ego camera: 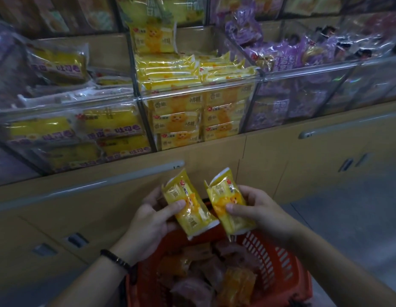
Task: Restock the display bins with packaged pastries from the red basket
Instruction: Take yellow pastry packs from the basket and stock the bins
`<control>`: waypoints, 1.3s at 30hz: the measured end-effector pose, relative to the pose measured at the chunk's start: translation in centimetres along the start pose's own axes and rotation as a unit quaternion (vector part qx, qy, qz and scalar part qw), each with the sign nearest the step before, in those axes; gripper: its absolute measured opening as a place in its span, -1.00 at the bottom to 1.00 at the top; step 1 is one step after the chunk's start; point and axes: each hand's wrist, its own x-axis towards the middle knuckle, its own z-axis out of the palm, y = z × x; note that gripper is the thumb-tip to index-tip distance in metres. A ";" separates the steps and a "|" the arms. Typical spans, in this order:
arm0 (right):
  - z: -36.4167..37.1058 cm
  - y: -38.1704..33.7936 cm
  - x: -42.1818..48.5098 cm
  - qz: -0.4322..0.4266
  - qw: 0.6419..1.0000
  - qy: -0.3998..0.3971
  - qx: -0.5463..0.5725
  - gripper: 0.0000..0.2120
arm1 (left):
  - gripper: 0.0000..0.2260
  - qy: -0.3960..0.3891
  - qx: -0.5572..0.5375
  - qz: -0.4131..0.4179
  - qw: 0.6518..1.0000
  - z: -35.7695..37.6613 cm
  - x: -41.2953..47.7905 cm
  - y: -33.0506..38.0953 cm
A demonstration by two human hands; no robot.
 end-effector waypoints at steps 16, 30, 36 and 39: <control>4.5 -11.2 -3.7 -0.171 0.980 0.033 0.096 -0.69 | -0.47 -0.029 0.159 0.244 0.956 5.4 -5.9 12.8; 3.8 -28.6 2.3 -0.298 0.934 0.142 -0.139 -0.83 | -0.74 -0.007 0.313 0.338 0.888 7.6 2.3 30.4; 3.7 -33.3 7.2 -0.321 0.778 0.239 -0.485 -0.75 | -0.80 0.085 0.300 0.411 0.856 5.6 10.2 34.8; 3.9 -34.8 10.0 -0.298 0.660 0.249 -0.643 -0.62 | -0.80 0.151 0.283 0.450 0.833 4.5 13.3 35.2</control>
